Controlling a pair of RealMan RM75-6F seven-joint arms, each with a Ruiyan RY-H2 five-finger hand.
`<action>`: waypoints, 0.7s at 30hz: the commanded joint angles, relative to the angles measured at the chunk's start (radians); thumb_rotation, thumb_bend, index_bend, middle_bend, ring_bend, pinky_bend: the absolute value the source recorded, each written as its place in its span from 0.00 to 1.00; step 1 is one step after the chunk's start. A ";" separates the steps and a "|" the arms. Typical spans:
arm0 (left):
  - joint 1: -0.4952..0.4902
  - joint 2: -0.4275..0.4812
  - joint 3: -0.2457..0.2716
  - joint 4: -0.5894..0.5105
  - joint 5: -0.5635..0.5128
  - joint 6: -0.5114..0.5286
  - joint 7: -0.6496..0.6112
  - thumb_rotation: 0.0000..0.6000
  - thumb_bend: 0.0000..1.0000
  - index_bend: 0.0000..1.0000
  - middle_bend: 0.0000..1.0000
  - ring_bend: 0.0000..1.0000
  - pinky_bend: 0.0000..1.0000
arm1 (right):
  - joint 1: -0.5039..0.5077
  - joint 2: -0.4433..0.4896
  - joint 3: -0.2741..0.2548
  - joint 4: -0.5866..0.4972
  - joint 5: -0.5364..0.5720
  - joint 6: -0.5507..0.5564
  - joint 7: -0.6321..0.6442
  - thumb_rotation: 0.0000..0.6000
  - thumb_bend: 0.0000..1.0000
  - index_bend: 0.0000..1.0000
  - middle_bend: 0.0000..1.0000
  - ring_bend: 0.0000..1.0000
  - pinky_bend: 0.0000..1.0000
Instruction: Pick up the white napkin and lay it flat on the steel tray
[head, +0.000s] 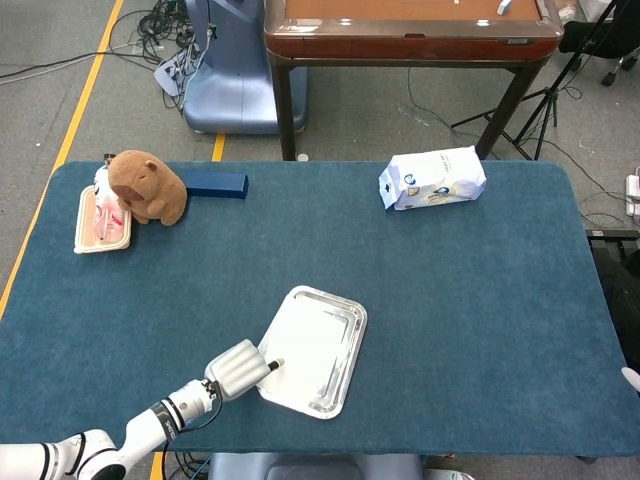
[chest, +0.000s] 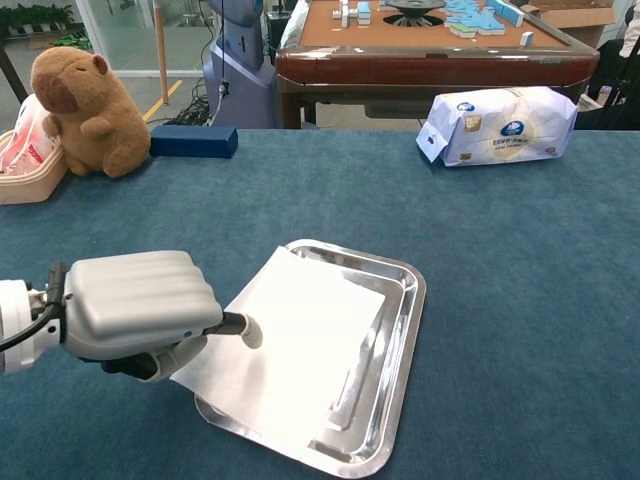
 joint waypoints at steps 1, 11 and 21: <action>-0.006 -0.002 0.003 -0.013 -0.031 -0.010 0.027 1.00 0.80 0.26 0.97 0.65 0.71 | 0.000 0.000 0.001 0.001 0.002 -0.001 0.001 1.00 0.00 0.38 0.37 0.23 0.38; -0.022 -0.010 0.018 -0.030 -0.088 -0.017 0.064 1.00 0.80 0.26 0.97 0.65 0.71 | 0.000 -0.001 0.002 0.005 0.006 -0.002 0.008 1.00 0.00 0.38 0.37 0.23 0.38; -0.037 -0.026 0.033 -0.034 -0.124 -0.013 0.091 1.00 0.80 0.26 0.97 0.65 0.71 | -0.001 -0.003 0.004 0.013 0.012 -0.002 0.018 1.00 0.00 0.38 0.37 0.23 0.38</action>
